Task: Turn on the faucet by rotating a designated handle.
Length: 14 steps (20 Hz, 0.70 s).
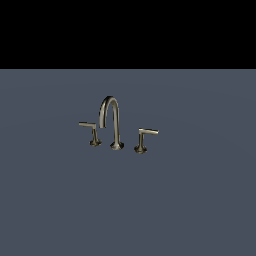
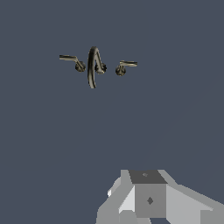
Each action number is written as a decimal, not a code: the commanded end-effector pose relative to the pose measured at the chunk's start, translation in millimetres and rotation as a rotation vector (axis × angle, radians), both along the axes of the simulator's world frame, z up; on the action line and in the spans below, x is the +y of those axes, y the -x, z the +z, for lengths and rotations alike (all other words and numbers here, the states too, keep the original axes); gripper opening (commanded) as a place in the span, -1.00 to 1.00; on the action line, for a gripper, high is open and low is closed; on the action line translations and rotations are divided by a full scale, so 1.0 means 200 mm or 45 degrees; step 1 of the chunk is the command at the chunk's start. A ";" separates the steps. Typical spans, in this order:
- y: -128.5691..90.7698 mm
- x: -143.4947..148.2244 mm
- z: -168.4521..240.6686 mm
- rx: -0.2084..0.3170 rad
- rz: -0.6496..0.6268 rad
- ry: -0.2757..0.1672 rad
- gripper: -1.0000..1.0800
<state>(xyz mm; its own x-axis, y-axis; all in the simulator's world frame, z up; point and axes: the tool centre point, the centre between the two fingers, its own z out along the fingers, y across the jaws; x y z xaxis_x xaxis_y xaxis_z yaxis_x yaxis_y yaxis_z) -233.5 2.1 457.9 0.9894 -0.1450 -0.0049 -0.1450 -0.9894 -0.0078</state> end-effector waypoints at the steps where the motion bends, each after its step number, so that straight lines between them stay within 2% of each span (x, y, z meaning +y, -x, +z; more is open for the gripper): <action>1: -0.03 0.02 -0.05 0.001 -0.057 0.000 -1.00; 14: -0.31 0.11 -0.41 0.002 -0.464 -0.001 -1.00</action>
<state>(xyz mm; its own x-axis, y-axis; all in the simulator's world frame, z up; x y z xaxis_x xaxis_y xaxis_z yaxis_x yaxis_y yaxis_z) -178.2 23.4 385.7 0.8916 -0.4528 -0.0068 -0.4528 -0.8916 -0.0074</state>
